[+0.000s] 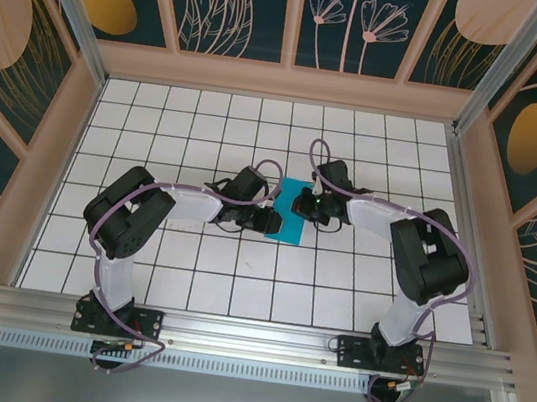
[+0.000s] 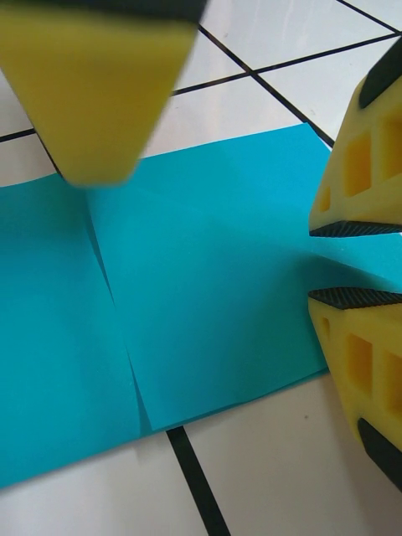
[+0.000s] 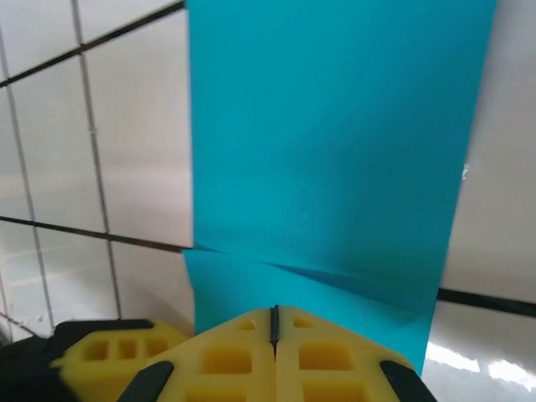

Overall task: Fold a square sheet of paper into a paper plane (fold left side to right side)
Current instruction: Fold the triangle a second time at the center of the table.

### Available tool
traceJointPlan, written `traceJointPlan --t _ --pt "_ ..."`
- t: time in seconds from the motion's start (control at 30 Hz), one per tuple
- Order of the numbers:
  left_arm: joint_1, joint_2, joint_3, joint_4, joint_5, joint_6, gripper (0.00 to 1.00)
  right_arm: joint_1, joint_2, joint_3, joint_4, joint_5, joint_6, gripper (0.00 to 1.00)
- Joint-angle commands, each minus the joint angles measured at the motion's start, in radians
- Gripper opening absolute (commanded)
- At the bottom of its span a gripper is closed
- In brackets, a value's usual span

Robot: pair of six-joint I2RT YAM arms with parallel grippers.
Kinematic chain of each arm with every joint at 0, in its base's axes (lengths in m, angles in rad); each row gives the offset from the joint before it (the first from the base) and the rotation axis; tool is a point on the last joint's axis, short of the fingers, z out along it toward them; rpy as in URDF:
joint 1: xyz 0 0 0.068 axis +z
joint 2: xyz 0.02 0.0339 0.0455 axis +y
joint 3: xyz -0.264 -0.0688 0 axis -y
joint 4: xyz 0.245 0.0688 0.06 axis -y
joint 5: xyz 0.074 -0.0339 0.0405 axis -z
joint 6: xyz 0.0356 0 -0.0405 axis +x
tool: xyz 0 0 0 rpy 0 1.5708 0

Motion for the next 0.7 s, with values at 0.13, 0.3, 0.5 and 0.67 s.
traceJointPlan --t 0.13,0.3,0.5,0.67 --pt "0.019 0.001 -0.021 -0.117 -0.08 0.027 0.29 -0.014 0.073 0.0 0.003 -0.003 0.007 0.05" --pt "0.018 -0.05 0.023 -0.077 -0.012 0.001 0.29 -0.02 0.066 -0.059 0.016 -0.008 0.008 0.04" --pt "0.018 -0.05 0.083 -0.066 0.06 -0.001 0.29 -0.02 0.067 -0.08 0.04 -0.02 0.019 0.05" --pt "0.019 0.005 0.115 -0.066 0.095 0.014 0.29 -0.022 0.065 -0.077 0.034 -0.018 0.017 0.04"
